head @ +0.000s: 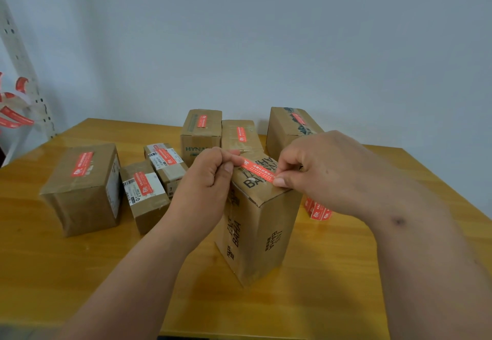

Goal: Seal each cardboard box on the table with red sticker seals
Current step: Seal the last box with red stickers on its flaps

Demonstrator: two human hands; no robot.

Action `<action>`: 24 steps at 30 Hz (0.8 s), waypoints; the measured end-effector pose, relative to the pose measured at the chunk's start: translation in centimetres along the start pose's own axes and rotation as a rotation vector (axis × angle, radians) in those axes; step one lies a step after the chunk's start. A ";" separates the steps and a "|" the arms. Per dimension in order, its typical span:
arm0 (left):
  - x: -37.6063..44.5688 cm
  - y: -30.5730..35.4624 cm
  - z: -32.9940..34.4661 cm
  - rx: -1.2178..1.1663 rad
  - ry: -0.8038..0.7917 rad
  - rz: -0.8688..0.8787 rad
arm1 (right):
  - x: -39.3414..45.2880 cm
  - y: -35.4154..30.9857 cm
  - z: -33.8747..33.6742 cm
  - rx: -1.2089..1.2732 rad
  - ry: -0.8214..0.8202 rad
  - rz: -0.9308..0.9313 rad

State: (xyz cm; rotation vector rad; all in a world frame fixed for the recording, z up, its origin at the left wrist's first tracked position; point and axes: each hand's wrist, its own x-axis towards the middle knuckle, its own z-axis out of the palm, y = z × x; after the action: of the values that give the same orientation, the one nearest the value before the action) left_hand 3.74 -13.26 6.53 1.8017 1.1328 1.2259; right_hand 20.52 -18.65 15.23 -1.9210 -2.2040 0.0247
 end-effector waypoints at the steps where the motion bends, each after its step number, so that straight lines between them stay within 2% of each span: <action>1: 0.0 0.0 0.0 0.000 0.000 0.001 | -0.1 0.0 0.0 -0.002 0.005 -0.002; 11: 0.0 0.0 0.0 -0.005 -0.012 -0.001 | -0.8 -0.2 0.8 -0.094 0.099 -0.074; 19: 0.0 -0.1 -0.1 0.007 -0.012 0.004 | -1.4 -0.2 0.4 0.045 0.050 -0.044; 24: 0.0 -0.2 -0.1 0.009 -0.010 0.013 | -1.2 -0.6 0.7 0.009 0.028 -0.069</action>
State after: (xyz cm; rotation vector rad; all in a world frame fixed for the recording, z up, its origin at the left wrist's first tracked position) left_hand 3.60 -13.21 6.38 1.8230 1.1245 1.2200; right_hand 19.94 -19.80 14.44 -1.8284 -2.2461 -0.0026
